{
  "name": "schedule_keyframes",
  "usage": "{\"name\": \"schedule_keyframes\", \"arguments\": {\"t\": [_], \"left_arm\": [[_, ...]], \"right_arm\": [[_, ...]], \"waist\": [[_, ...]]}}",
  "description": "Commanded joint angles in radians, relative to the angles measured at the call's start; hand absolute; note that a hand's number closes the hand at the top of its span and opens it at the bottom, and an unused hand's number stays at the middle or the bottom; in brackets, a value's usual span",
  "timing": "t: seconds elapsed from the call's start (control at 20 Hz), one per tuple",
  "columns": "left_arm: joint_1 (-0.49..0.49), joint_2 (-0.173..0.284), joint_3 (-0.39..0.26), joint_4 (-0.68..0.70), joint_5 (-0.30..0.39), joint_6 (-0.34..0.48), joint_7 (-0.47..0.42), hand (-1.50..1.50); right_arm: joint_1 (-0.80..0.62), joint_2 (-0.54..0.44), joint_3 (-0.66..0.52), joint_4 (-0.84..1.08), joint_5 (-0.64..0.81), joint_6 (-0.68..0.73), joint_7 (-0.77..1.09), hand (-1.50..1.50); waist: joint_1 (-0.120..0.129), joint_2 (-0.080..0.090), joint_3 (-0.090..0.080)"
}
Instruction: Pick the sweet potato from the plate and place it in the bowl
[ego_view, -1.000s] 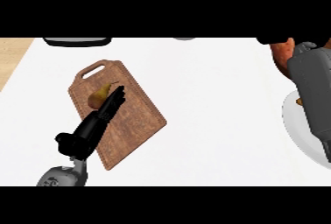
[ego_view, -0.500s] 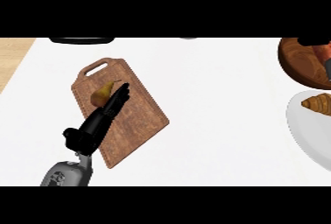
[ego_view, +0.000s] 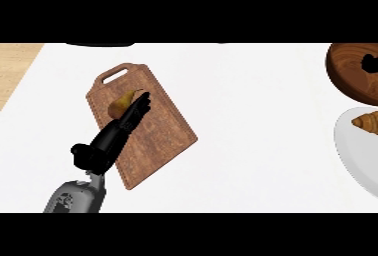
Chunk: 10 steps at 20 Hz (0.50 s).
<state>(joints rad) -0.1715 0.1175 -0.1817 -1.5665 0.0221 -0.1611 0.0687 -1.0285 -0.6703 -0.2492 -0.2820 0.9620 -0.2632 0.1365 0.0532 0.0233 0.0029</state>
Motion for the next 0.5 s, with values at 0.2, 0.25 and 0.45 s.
{"name": "schedule_keyframes", "arguments": {"t": [0.2,0.25,0.45], "left_arm": [[-0.009,-0.003,-0.002,-0.027,-0.006,0.002,0.023,0.0],[0.008,-0.006,0.002,-0.006,-0.006,0.003,-0.004,0.0],[-0.004,-0.024,-0.013,-0.024,-0.01,0.009,0.019,0.0]], "right_arm": [[0.01,-0.058,-0.11,0.102,-0.114,0.137,-0.195,-1.5],[0.003,-0.056,-0.133,0.087,-0.141,0.132,-0.23,-1.5],[-0.005,-0.054,-0.166,0.086,-0.163,0.048,-0.235,-1.5]], "waist": [[0.016,0.008,0.003],[0.007,0.003,0.002],[0.015,0.004,0.002]]}}
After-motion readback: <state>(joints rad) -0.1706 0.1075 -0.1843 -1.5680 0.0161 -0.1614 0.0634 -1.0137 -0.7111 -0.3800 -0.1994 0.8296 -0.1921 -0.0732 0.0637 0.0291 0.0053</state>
